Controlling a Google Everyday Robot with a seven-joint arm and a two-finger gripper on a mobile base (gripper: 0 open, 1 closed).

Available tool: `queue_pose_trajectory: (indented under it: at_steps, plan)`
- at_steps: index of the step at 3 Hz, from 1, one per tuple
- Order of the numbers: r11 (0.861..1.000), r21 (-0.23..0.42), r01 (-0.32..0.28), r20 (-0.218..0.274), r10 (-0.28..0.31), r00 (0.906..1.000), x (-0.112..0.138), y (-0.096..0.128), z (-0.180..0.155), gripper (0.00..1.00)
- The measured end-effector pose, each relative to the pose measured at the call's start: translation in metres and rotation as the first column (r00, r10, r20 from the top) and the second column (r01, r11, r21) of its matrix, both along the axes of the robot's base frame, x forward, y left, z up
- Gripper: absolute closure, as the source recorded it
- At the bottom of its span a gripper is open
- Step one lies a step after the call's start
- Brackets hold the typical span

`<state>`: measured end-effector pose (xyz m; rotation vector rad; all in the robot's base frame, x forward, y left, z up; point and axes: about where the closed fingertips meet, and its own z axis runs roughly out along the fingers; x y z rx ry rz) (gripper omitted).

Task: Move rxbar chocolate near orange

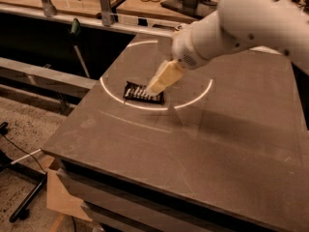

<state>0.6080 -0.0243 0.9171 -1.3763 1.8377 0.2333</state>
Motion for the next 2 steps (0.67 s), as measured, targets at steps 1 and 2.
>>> queue_pose_trajectory:
  at_steps: [1, 2]
  plan:
    - [0.985, -0.02, 0.17, 0.044, -0.169, 0.9847, 0.015, -0.095, 0.037, 0.0]
    - [0.975, -0.018, 0.22, 0.057, -0.219, 0.9741, 0.019, -0.119, 0.049, 0.0]
